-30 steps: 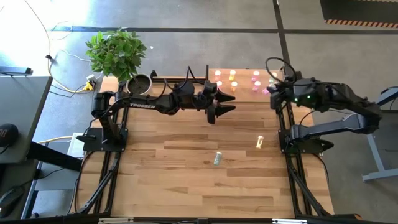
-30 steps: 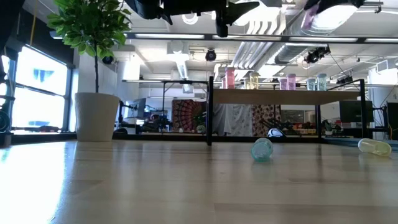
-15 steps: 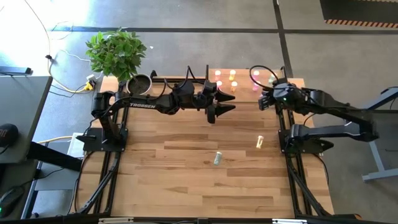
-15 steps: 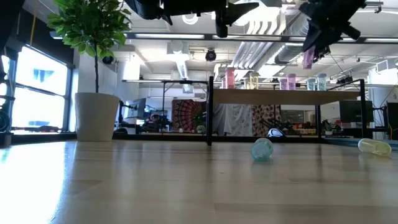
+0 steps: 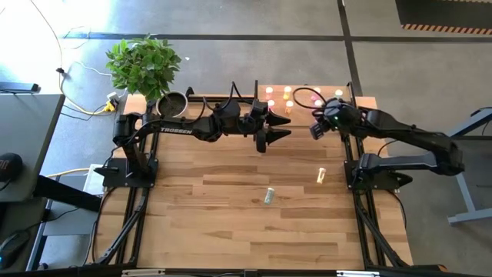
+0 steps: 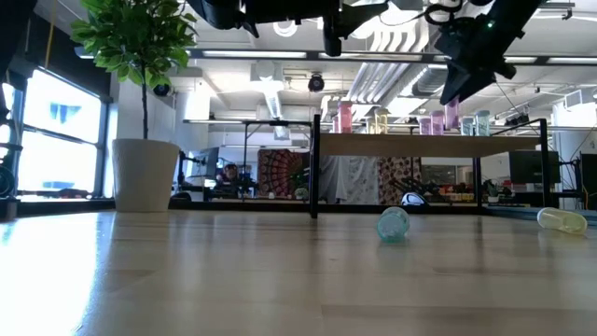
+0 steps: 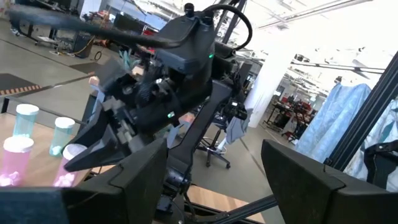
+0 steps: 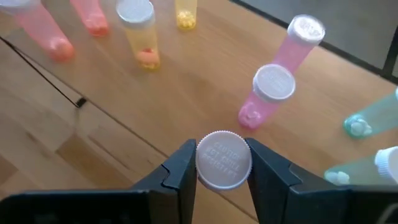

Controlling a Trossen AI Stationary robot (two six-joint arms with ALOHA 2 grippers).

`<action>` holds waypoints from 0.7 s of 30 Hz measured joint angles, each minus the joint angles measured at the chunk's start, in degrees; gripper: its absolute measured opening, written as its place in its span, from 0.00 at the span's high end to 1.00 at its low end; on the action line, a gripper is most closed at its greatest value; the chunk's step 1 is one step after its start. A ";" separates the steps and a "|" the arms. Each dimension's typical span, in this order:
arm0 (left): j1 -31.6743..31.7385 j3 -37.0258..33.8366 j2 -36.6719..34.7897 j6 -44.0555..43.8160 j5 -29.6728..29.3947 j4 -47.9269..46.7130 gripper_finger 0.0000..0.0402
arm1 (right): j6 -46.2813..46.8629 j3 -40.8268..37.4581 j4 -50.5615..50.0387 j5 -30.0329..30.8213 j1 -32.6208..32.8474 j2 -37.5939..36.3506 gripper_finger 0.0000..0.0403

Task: Pick and place medicine bottles onto shelf by color
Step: Put the violet medicine bottle aligned with the other violet medicine bottles on the shelf

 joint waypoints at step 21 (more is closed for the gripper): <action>-0.02 0.00 0.00 1.61 0.00 0.00 0.37 | 0.92 0.04 1.26 -3.62 -4.31 3.10 0.74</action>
